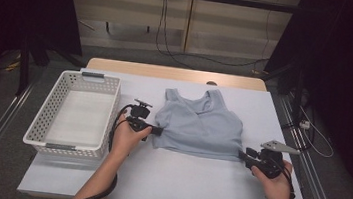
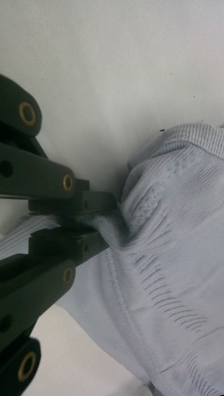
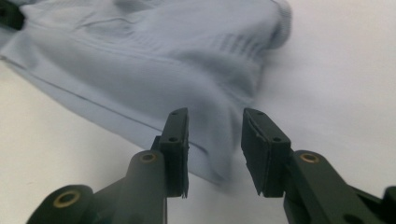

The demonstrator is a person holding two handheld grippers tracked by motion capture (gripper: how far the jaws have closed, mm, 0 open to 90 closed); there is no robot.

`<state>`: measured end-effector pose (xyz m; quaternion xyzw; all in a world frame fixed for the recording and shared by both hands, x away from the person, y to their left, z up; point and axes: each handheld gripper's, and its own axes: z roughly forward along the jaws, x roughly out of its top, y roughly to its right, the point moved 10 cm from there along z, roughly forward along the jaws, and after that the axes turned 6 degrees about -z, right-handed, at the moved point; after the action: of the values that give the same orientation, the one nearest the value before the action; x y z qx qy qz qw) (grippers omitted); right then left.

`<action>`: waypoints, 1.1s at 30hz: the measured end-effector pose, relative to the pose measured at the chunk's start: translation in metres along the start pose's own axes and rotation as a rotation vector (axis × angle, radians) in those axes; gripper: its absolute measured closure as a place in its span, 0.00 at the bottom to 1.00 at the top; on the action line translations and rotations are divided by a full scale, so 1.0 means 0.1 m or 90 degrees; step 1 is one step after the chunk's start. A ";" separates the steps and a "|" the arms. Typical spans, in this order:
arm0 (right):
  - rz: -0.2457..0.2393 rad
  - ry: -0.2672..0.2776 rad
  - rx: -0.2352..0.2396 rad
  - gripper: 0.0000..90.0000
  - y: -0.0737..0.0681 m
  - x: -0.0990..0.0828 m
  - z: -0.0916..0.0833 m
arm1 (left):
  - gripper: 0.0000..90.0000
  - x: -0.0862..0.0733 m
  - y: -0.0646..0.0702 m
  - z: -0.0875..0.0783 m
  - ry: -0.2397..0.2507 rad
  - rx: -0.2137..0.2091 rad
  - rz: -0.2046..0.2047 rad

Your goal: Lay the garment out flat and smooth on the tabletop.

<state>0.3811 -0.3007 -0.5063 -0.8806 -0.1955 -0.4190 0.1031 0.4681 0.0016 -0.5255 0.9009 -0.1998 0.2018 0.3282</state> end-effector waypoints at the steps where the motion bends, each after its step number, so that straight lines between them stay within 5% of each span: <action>1: -0.005 0.004 0.008 0.70 -0.03 0.01 -0.01 | 0.92 0.00 0.00 0.00 0.001 0.000 0.000; 11: -0.032 0.020 0.072 0.67 -0.26 0.11 0.01 | 0.92 0.00 0.01 -0.01 0.001 0.003 0.003; 17: -0.062 -0.004 0.106 0.76 -0.40 0.08 0.10 | 0.92 0.00 0.02 -0.02 0.002 0.008 0.009; 27: -0.093 -0.032 0.095 0.72 -0.42 -0.04 0.35 | 0.91 -0.01 0.03 -0.05 0.008 0.013 0.018; 33: -0.096 -0.030 0.089 0.79 -0.42 -0.03 0.37 | 0.89 -0.02 0.03 -0.06 0.010 0.017 0.022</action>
<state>0.3867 -0.2506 -0.5314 -0.8636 -0.2926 -0.3902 0.1279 0.4633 0.0040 -0.5212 0.9000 -0.2100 0.2169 0.3144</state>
